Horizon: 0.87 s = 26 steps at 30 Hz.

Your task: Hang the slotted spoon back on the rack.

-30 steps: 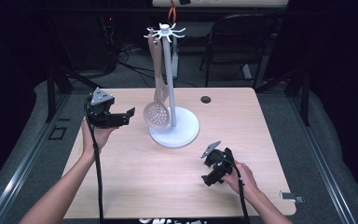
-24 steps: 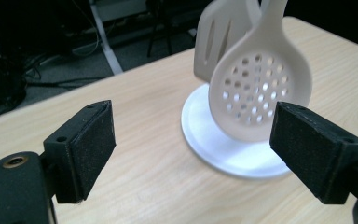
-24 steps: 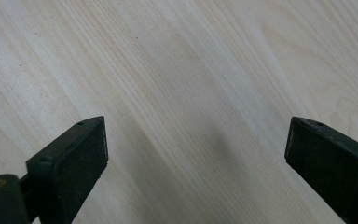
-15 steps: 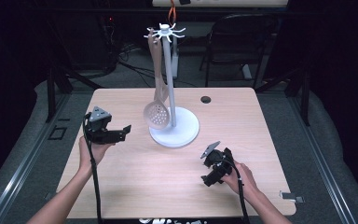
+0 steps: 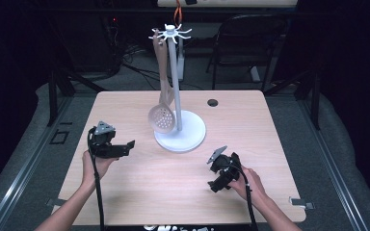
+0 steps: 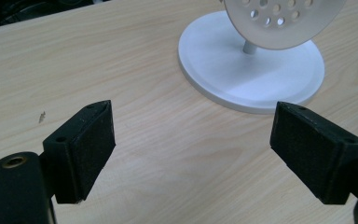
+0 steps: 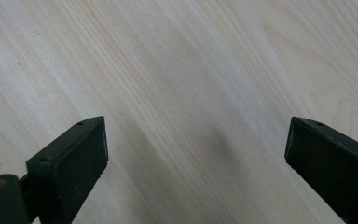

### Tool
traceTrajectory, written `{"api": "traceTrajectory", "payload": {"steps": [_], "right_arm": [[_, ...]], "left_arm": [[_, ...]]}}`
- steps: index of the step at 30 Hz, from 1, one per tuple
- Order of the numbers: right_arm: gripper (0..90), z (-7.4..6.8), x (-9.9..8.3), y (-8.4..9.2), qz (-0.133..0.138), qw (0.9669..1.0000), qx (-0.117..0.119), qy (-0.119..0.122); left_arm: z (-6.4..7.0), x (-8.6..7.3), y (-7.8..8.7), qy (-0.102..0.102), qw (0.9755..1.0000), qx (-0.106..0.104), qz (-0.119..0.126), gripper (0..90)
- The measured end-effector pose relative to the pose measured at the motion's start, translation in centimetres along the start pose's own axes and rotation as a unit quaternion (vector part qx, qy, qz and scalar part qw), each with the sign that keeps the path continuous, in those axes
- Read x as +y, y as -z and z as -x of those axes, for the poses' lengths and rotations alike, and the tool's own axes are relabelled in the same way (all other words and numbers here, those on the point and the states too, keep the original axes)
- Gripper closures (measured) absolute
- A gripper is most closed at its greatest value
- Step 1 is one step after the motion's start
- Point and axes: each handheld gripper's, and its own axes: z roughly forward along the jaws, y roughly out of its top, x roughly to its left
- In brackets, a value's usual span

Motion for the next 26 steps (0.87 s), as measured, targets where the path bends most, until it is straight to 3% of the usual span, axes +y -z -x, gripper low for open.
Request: {"api": "traceTrajectory", "payload": {"steps": [18, 26], "right_arm": [[5.5, 0.1, 0.0, 0.0, 0.002, 1.0000, -0.003, 0.002], [5.4, 0.1, -0.1, 0.2, 0.007, 1.0000, -0.004, 0.004]], "left_arm": [[-0.2, -2.6, -1.7, 0.011, 0.9988, -0.005, -0.048, 13.4], [-0.6, -3.0, -3.0, 0.013, 0.9962, -0.015, -0.085, 10.8]]}}
